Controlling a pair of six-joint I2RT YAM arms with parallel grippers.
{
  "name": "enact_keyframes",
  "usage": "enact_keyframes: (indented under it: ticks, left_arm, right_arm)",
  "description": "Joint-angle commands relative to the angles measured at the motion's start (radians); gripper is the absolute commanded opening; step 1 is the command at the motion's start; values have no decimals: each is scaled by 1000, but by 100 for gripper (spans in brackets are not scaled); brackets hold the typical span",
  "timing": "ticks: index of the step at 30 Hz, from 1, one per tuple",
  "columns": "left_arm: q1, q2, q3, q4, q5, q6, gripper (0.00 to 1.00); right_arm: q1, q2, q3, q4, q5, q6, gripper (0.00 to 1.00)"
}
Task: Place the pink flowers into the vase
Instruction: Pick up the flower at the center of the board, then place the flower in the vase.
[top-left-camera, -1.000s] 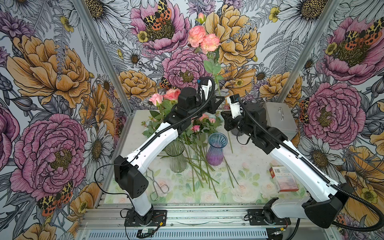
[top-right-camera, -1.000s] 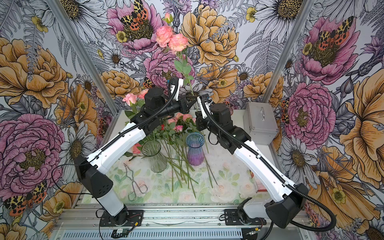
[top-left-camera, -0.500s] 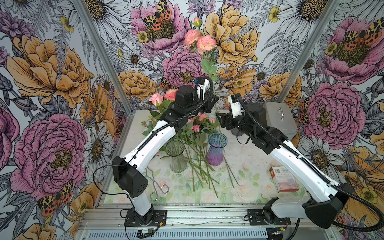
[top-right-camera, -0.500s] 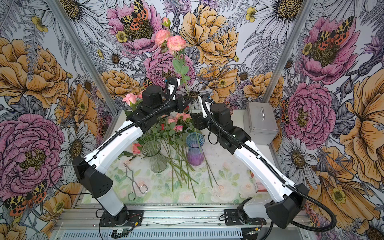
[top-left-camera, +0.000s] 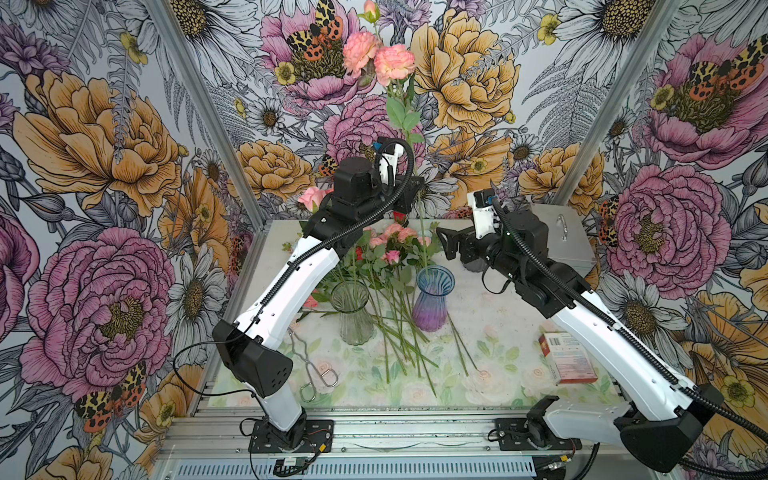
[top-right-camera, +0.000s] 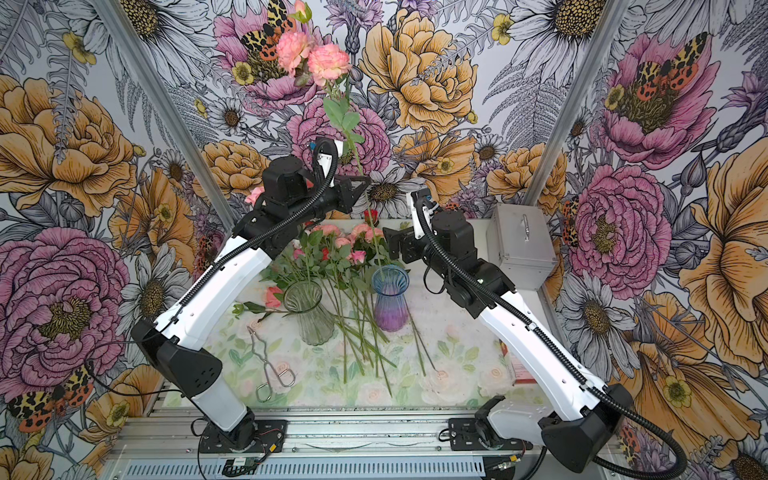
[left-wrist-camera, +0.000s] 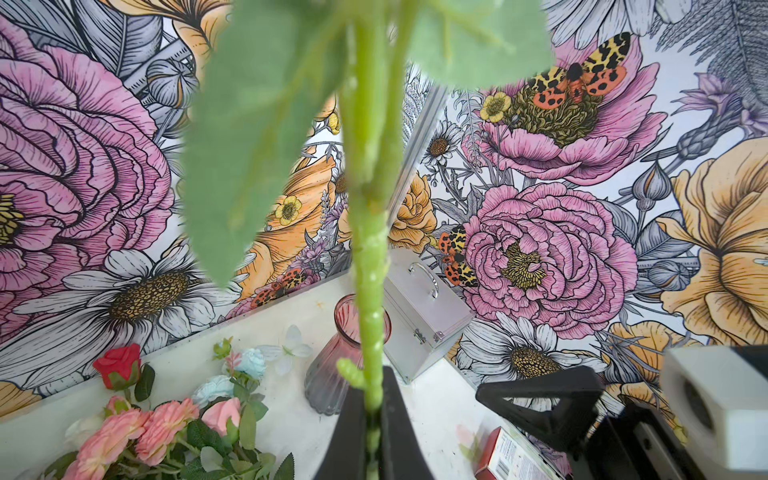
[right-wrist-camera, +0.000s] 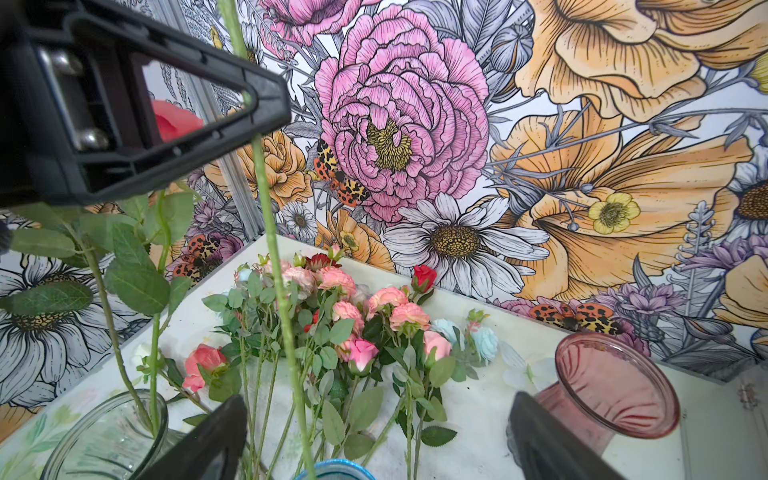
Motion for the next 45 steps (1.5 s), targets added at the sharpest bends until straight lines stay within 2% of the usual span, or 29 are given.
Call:
enact_keyframes:
  ticks: [1, 15, 22, 25, 34, 42, 45]
  left_arm:
    - [10, -41, 20, -14, 12, 24, 0]
    - [87, -171, 77, -109, 81, 7, 0]
    - [182, -269, 100, -239, 62, 50, 0]
    - [217, -328, 42, -278, 45, 78, 0]
    - [232, -491, -194, -312, -144, 207, 0]
    - [233, -546, -313, -304, -232, 273, 0]
    - [234, -588, -398, -248, -264, 273, 0]
  right_arm:
    - [-8, -18, -18, 19, 12, 9, 99]
    - [-67, 45, -66, 19, -46, 59, 99]
    - [-71, 71, -85, 18, -65, 64, 99]
    - [-75, 77, -85, 19, -67, 67, 99]
    - [-92, 100, -79, 21, -100, 96, 100]
    - [-92, 90, -102, 21, -112, 100, 99]
    - [-92, 82, -116, 18, -114, 100, 99]
